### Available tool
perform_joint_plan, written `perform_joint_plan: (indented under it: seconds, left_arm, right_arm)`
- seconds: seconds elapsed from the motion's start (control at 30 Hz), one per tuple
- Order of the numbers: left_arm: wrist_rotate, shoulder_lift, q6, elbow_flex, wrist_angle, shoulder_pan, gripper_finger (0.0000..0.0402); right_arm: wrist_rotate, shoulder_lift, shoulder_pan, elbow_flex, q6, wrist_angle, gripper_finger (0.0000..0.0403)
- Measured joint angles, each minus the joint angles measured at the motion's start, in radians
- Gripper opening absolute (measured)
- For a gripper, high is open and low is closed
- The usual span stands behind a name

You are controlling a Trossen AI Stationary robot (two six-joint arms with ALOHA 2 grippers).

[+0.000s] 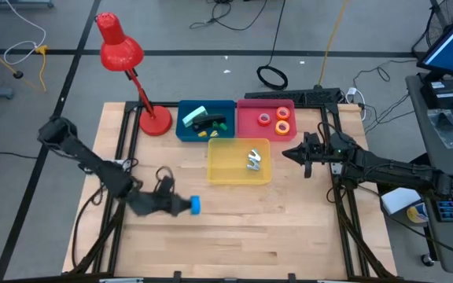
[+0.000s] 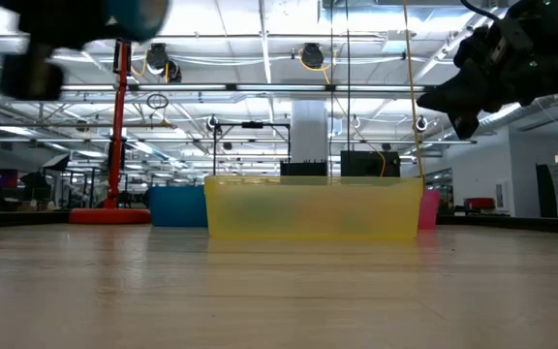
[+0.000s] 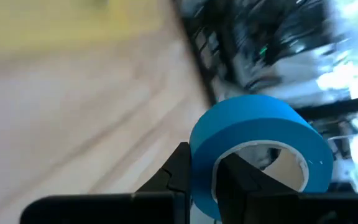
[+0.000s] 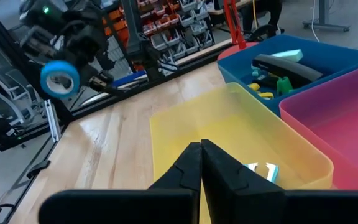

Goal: Pick and place Stapler, Stapler remover, tape
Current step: Put the blue tape into the red bin

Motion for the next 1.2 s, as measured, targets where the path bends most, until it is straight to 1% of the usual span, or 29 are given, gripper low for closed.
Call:
perform_joint_plan:
  seconds: [0.1, 0.23, 0.37, 0.47, 0.6, 0.73, 0.87, 1.0, 1.1, 1.2]
  left_arm:
    - [0.027, 0.016, 0.143, 0.000, 0.149, 0.110, 0.0040]
    - [0.100, 0.040, 0.240, 0.000, 0.270, 0.247, 0.0040]
    - [0.163, 0.069, 0.266, 0.007, 0.301, 0.369, 0.0040]
    - [0.235, 0.110, 0.307, 0.053, 0.297, 0.460, 0.0040]
    - [0.405, 0.204, 0.394, 0.178, 0.298, 0.581, 0.0040]
    - [0.627, 0.336, 0.469, 0.339, 0.297, 0.687, 0.0040]
    - [0.875, 0.475, 0.496, 0.503, 0.297, 0.771, 0.0040]
    - [1.084, 0.611, 0.453, 0.647, 0.296, 0.829, 0.0040]
    - [1.178, 0.696, 0.393, 0.730, 0.295, 0.854, 0.0040]
    - [1.232, 0.760, 0.344, 0.787, 0.294, 0.869, 0.0040]
  right_arm:
    - [0.000, 0.000, 0.000, 0.000, 0.000, 0.011, 0.0003]
    - [0.000, 0.000, 0.000, 0.000, 0.000, 0.013, 0.0003]
    - [-0.001, 0.000, 0.000, 0.000, -0.021, 0.023, 0.0004]
    - [-0.002, 0.002, 0.000, 0.000, -0.063, 0.046, 0.0005]
    - [-0.003, 0.016, 0.000, 0.000, -0.131, 0.110, 0.0012]
    - [-0.002, 0.057, 0.000, 0.000, -0.145, 0.233, 0.0032]
    - [0.002, 0.115, 0.000, 0.000, -0.162, 0.399, 0.0067]
    - [0.005, 0.177, 0.000, 0.000, -0.162, 0.552, 0.0111]
    - [0.006, 0.220, 0.000, 0.000, -0.166, 0.625, 0.0143]
    - [0.007, 0.256, 0.000, 0.000, -0.182, 0.661, 0.0170]
